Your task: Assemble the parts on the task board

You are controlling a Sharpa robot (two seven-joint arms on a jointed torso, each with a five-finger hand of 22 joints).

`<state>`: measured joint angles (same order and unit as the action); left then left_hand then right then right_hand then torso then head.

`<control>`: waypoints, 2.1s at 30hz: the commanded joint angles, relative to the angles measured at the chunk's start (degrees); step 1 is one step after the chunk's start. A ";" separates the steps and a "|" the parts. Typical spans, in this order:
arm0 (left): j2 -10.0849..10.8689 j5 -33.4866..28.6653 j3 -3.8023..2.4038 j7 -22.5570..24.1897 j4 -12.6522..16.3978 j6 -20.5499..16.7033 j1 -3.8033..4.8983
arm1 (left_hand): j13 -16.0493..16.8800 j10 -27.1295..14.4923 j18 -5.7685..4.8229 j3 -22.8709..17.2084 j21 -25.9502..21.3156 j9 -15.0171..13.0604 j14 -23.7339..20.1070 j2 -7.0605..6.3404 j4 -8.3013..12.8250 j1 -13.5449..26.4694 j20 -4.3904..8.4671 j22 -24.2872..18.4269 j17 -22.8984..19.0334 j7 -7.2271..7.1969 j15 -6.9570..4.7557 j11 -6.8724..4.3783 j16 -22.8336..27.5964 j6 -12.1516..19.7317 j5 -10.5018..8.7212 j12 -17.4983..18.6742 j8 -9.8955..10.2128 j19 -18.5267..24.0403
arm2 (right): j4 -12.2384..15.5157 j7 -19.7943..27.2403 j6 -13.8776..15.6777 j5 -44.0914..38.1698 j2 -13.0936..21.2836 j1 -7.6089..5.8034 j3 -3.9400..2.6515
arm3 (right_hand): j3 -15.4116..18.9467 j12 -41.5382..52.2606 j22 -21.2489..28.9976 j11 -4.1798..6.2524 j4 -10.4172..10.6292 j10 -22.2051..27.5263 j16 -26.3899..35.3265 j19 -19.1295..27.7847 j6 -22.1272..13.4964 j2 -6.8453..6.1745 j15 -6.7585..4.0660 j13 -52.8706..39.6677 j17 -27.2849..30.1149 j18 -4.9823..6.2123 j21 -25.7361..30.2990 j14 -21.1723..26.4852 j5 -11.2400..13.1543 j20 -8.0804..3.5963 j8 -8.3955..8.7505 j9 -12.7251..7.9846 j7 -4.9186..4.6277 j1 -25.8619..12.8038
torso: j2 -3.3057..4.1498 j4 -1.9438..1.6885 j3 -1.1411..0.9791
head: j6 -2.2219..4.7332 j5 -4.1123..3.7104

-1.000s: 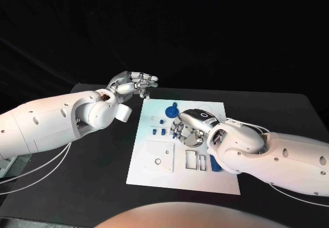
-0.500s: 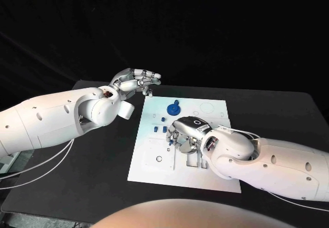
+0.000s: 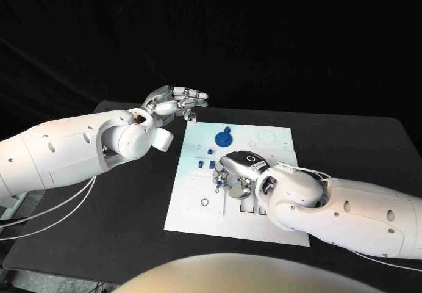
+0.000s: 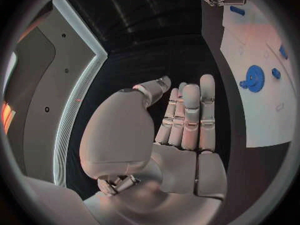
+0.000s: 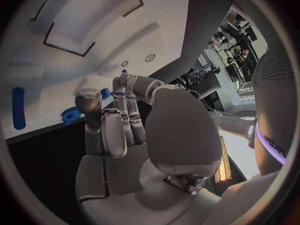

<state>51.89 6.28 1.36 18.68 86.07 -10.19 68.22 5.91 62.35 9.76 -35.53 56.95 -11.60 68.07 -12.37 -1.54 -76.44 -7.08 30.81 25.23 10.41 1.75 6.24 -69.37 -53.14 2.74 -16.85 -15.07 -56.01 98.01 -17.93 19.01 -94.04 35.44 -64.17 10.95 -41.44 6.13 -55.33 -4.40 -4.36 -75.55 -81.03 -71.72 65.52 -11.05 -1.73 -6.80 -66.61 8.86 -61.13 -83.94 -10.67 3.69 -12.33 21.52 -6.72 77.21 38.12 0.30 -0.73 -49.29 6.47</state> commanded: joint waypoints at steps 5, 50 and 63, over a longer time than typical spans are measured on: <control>-0.08 -0.13 -0.03 0.26 0.22 0.97 0.02 | -0.02 -0.44 0.80 0.42 -0.42 0.01 0.21 0.01 -0.10 0.21 -0.29 -0.11 0.00 0.05 0.19 0.17 0.03 0.52 0.17 0.23 0.19 -0.16 | -0.25 -0.94 -1.15 -1.26 -0.31 0.21 0.06 | -0.32 0.21 -0.08 2.02 -0.05 -2.46 0.06 0.38 0.30 0.61 -0.33 -0.04 0.05 -0.99 -0.28 -2.27 -0.02 0.03 -0.21 0.05 0.07 -0.18 | 0.00 -0.01 0.02 | -0.13 -0.10; -0.04 -0.02 -0.04 0.06 0.33 0.88 0.04 | 0.00 -0.48 0.80 0.53 -0.47 0.01 0.25 0.01 -0.15 0.26 -0.31 -0.16 0.06 0.03 0.20 0.17 -0.02 0.55 0.17 0.20 0.17 -0.19 | -2.23 -1.04 -4.49 -2.36 -2.36 1.45 0.73 | -0.51 0.09 -0.11 1.99 -0.10 -2.39 0.16 0.51 0.08 0.63 -0.33 -0.10 0.39 -0.95 -0.29 -2.21 0.00 0.04 -0.16 0.19 0.02 -0.30 | -0.01 -0.01 -0.02 | -0.58 0.16; -0.09 0.06 -0.04 -0.08 0.03 0.99 0.04 | 0.03 -0.64 0.82 0.72 -0.61 -0.02 0.18 0.05 -0.15 0.17 -0.35 -0.27 -0.13 0.01 0.20 0.16 0.00 0.63 0.17 0.16 0.12 -0.25 | -2.41 0.75 -2.95 -0.78 -2.01 1.62 0.91 | 1.92 -0.53 0.52 1.49 -0.17 -1.37 0.56 1.79 -3.17 -0.77 0.22 -0.67 1.84 -0.75 0.72 -1.83 0.34 0.60 1.30 0.50 -0.79 -1.87 | -0.04 -0.02 -0.02 | -0.50 0.07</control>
<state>51.89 6.33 1.36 18.40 86.05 -10.11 68.23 5.91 62.15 9.76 -35.09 56.52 -11.60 68.07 -12.37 -1.66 -76.45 -7.28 30.62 25.17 10.42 1.75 6.46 -69.37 -52.71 2.74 -16.85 -15.07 -56.21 95.76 -17.76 16.76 -95.34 33.34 -62.88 11.57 -39.77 5.92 -54.84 -4.39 -4.54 -75.57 -80.67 -70.36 62.68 -11.59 -1.62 -7.33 -64.91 8.86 -60.67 -84.05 -10.76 4.41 -11.24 22.26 -7.46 76.16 38.09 0.30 -0.72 -49.84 6.58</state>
